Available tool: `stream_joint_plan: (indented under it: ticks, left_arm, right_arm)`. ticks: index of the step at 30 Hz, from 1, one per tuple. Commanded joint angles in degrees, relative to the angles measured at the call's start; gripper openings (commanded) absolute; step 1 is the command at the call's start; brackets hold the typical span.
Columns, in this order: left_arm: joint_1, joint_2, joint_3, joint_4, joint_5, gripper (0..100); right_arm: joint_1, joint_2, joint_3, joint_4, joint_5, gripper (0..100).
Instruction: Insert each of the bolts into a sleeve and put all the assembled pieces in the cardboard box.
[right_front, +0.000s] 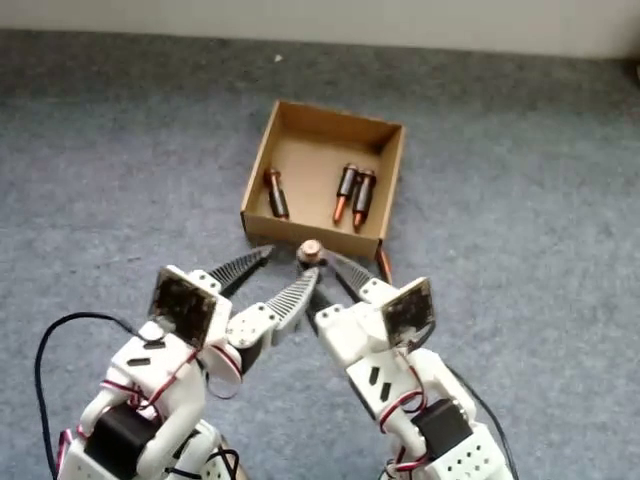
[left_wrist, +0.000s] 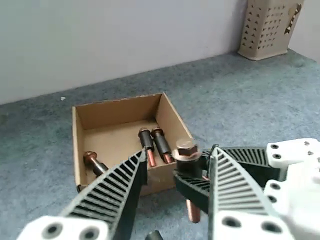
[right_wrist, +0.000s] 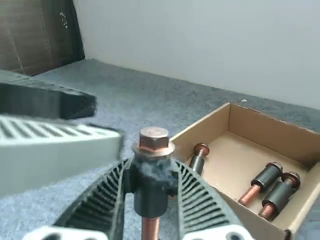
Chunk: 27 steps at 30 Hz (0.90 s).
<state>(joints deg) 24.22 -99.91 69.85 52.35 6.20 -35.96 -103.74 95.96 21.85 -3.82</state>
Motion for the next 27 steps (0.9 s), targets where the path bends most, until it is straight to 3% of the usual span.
stream_joint_plan:
  ticks: [1,6,15,25,27]
  left_arm:
    - [-3.0,0.0,-3.6,-0.1,-3.0,21]
    - [-10.0,0.0,-0.6,-0.1,-6.1,15]
    - [-21.3,0.0,11.3,-0.1,-11.4,5]
    - [-22.3,0.0,22.6,-0.2,-11.9,5]
    - [-22.1,0.0,24.0,-0.1,-15.4,5]
  right_arm:
    - [8.4,-1.5,5.9,-1.2,-5.9,0.5]
    - [16.7,-1.4,5.9,-1.1,-6.5,0.5]
    - [17.0,-1.4,5.9,2.5,-6.6,0.5]
    - [16.9,-1.4,5.5,9.0,-6.6,0.5]
    - [16.9,-1.4,5.4,10.9,-6.6,0.5]
